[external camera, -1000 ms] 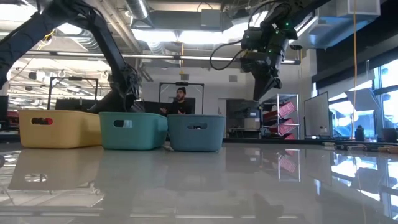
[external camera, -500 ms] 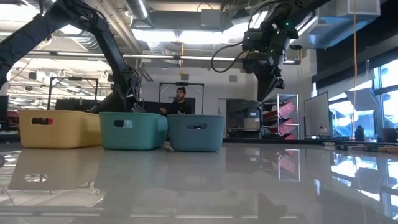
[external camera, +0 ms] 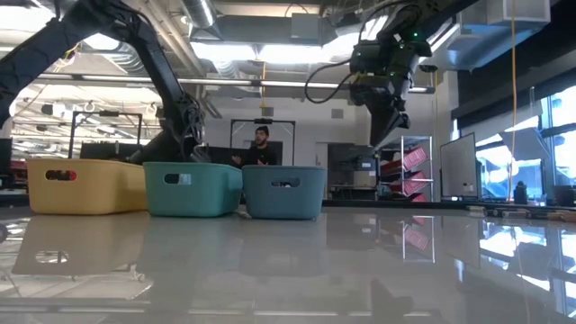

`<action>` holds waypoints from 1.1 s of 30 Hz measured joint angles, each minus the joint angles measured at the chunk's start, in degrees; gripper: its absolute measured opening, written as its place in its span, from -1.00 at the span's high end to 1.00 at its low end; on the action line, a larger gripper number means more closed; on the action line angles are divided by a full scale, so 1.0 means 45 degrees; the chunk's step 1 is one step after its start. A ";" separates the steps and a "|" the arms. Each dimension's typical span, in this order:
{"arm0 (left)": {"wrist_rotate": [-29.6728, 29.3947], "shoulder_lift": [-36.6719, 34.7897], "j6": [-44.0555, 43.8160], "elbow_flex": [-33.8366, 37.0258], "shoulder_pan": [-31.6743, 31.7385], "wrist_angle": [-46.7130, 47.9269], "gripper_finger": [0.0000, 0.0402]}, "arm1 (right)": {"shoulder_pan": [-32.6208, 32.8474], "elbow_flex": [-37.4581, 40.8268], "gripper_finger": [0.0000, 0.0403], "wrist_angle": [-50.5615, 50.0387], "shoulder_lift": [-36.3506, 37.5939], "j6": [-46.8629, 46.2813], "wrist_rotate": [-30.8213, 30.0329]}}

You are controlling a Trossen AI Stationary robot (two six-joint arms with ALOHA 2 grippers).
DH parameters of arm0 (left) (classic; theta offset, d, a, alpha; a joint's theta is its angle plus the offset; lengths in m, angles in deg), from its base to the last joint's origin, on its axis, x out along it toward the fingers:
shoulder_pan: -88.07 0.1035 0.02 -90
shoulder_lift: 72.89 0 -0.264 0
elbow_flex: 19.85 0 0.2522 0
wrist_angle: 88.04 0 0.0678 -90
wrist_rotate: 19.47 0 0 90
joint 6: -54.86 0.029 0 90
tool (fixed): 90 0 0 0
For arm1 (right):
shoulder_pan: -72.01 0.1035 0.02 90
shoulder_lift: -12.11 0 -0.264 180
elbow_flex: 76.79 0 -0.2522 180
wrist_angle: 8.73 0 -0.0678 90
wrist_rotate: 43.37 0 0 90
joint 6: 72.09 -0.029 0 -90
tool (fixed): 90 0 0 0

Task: Sort batteries
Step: Put the small black battery into the yellow bin

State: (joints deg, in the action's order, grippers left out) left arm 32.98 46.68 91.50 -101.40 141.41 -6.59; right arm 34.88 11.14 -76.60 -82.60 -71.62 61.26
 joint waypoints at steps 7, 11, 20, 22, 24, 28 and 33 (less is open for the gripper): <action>0.0918 -0.1517 -0.1111 -0.0092 -0.0118 0.0392 0.12 | 0.0000 0.0000 0.99 0.0110 0.0000 0.0072 0.0000; 0.1397 -0.2716 -0.1853 -0.0102 -0.0248 0.0488 0.12 | 0.0000 0.0000 0.99 0.0160 0.0000 0.0309 0.0000; 0.5837 -0.5600 -0.4804 -0.0121 -0.1366 0.0811 0.11 | 0.0000 0.0000 0.99 0.0230 0.0000 0.0310 0.0000; 0.6355 -0.6166 -0.5332 -0.0121 -0.1752 0.0799 0.11 | 0.0000 0.0000 0.99 0.0306 0.0000 0.0293 0.0000; 0.6938 -0.6757 -0.5937 -0.0121 -0.2136 0.0808 0.11 | 0.0000 0.0000 0.99 0.0358 0.0000 0.0221 0.0000; 0.9050 -0.7783 -0.7095 0.0105 -0.3011 0.0588 0.11 | 0.0000 0.0000 0.99 0.0358 0.0000 -0.0098 0.0000; 1.0771 -0.8445 -0.8151 0.0735 -0.4385 0.0500 0.11 | 0.0000 -0.0002 0.99 0.0469 0.0000 -0.0395 0.0000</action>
State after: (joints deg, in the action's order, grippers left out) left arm 81.45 8.68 54.82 -98.09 121.68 -4.34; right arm 34.88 11.13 -74.48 -82.60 -73.40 61.26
